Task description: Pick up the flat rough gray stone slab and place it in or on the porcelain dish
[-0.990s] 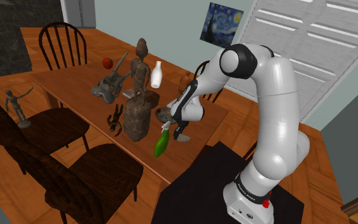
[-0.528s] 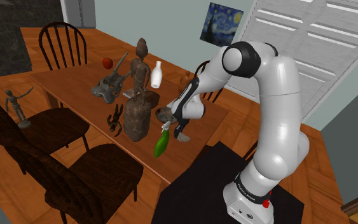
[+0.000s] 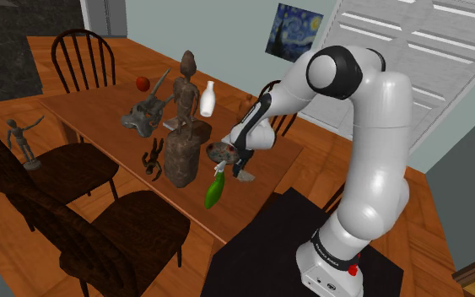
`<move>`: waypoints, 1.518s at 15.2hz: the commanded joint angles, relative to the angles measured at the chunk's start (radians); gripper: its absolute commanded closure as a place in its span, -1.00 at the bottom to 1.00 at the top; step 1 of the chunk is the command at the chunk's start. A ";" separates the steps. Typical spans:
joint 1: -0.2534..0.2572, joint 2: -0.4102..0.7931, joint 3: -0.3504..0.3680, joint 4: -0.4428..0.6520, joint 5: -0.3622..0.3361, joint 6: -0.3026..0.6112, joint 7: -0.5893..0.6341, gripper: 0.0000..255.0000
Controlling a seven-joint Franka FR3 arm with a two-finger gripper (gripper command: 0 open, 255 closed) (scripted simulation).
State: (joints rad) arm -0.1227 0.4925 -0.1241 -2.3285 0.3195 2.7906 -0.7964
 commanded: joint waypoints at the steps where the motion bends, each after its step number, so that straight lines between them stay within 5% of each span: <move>1: 0.009 -0.031 -0.012 -0.011 -0.011 -0.021 0.009 1.00; 11: 0.050 -0.167 -0.067 -0.041 -0.077 -0.125 0.063 1.00; 23: 0.004 0.195 -0.051 0.584 -0.081 -0.392 0.101 1.00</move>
State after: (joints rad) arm -0.1138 0.6550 -0.1762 -1.8038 0.2393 2.4251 -0.6997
